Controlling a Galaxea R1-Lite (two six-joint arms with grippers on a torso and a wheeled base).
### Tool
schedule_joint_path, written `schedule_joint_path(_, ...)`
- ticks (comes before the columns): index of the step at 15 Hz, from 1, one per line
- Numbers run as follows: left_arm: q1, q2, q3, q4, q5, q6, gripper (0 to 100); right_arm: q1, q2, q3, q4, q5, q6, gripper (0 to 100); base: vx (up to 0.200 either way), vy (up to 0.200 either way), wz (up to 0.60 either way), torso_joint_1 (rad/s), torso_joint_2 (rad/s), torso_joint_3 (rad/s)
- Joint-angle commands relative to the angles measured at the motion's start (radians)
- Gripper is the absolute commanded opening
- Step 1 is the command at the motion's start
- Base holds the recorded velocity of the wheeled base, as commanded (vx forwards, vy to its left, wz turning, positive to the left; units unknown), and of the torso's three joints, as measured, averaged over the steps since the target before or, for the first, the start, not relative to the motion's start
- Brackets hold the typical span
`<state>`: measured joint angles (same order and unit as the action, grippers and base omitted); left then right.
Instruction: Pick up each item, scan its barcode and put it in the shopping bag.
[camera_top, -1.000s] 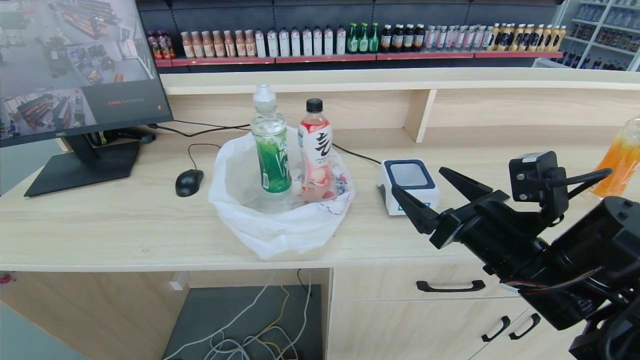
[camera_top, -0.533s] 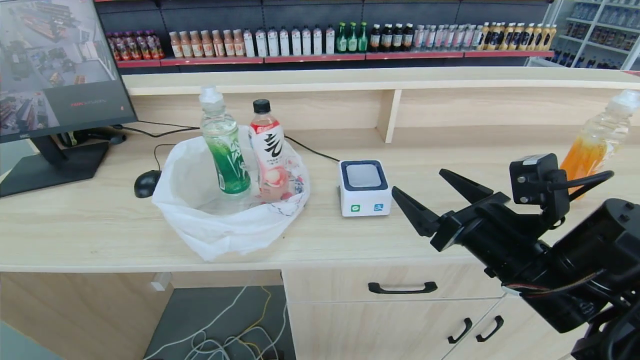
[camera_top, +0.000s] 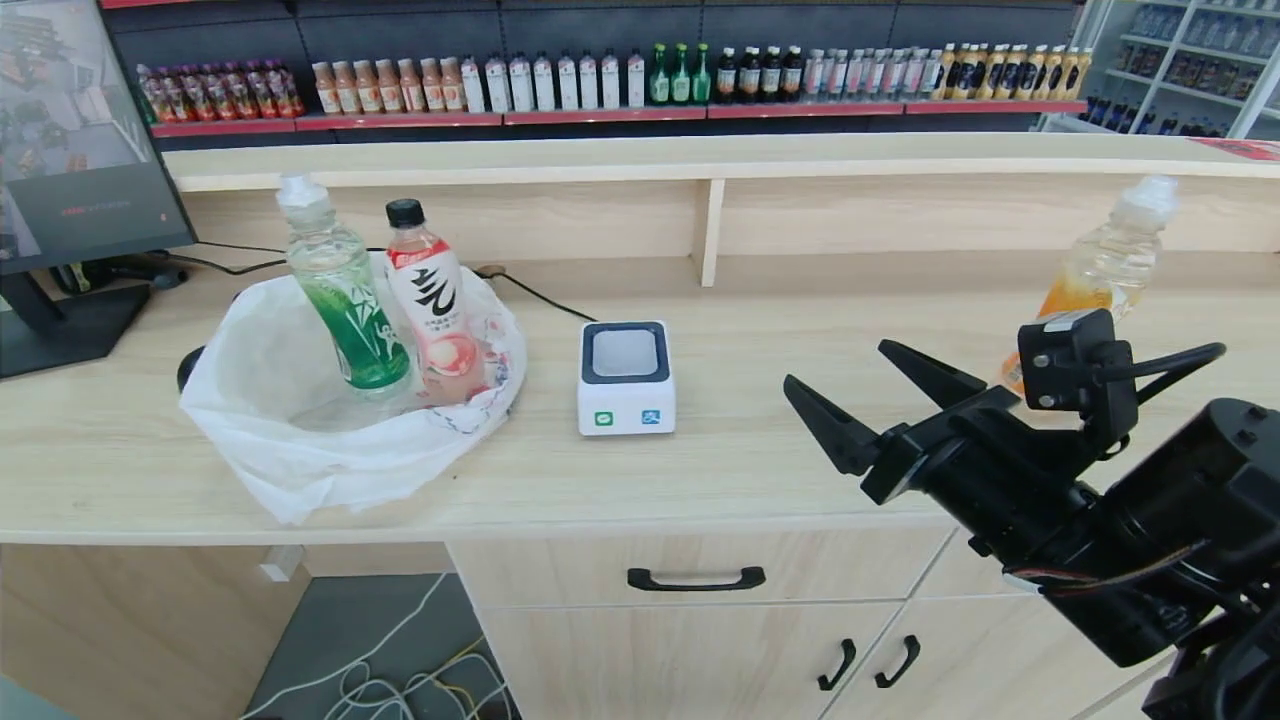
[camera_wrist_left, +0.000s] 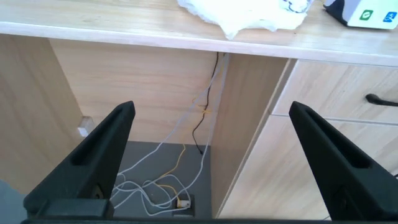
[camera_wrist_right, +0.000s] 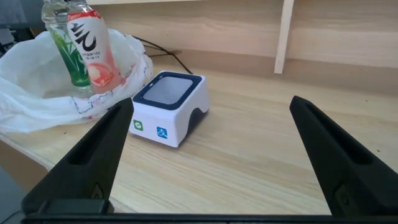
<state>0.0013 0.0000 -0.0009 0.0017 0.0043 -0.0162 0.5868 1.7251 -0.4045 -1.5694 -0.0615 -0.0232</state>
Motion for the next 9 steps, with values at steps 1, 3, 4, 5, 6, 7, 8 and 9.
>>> schedule_joint_path(1,0.000,0.000,-0.001,0.000,0.000,-0.001,100,0.001,0.005,-0.001,-0.001,0.000,0.000,100,0.000,-0.200,0.00,0.002,0.00,0.002)
schedule_joint_path(3,0.000,0.000,0.001,0.000,0.000,0.001,100,0.001,0.004,0.001,-0.001,0.000,0.000,100,0.000,-0.200,0.00,0.000,0.00,0.000)
schedule_joint_path(4,0.000,0.000,-0.001,0.000,0.000,0.001,100,0.001,0.004,0.001,-0.001,0.000,0.000,100,0.000,-0.200,0.00,-0.002,0.00,0.002)
schedule_joint_path(5,0.000,0.000,0.001,0.000,0.000,-0.001,100,-0.001,0.004,0.001,-0.001,0.000,0.000,100,0.000,-0.200,0.00,-0.002,0.00,0.002)
schedule_joint_path(6,0.000,0.000,0.001,0.000,0.000,0.001,100,-0.016,0.005,-0.001,-0.001,0.000,0.000,100,0.000,-0.200,0.00,0.002,0.01,0.002)
schedule_joint_path(7,0.000,0.000,0.001,0.000,0.000,0.001,100,-0.033,0.007,0.001,-0.001,0.000,0.000,100,0.000,-0.200,0.00,0.002,0.00,0.007)
schedule_joint_path(8,0.000,0.000,0.001,0.000,0.000,-0.001,100,-0.042,0.007,0.003,-0.001,-0.001,-0.001,100,0.000,-0.200,0.00,-0.007,0.01,0.002)
schedule_joint_path(9,0.000,0.000,0.001,0.000,0.000,-0.001,100,-0.050,0.008,0.009,-0.001,-0.018,-0.001,100,0.000,-0.200,0.00,0.002,0.00,-0.002)
